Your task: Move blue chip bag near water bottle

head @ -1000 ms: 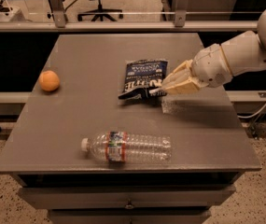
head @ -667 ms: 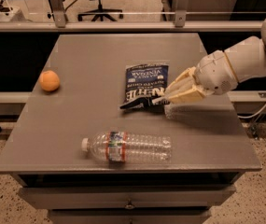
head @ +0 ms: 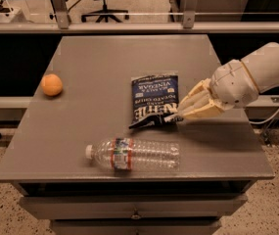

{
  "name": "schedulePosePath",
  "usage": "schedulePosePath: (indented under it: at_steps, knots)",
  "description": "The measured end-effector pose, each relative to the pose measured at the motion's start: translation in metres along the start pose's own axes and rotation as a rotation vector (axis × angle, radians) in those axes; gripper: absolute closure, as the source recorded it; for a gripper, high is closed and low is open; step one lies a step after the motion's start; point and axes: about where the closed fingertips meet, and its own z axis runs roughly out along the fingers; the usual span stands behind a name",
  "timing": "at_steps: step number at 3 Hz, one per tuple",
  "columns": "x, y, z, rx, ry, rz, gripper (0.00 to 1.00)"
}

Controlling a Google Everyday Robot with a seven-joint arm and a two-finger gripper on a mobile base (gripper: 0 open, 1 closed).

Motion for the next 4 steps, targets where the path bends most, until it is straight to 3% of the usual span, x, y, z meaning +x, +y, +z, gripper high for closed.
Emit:
schedulePosePath:
  at_steps: [1,3,4]
  knots:
    - [0.002,0.004,-0.004,0.004,0.026,0.001,0.82]
    - [0.006,-0.002,-0.006,0.039,0.056,0.016,0.35]
    - [0.009,-0.010,-0.012,0.114,0.084,0.042,0.12]
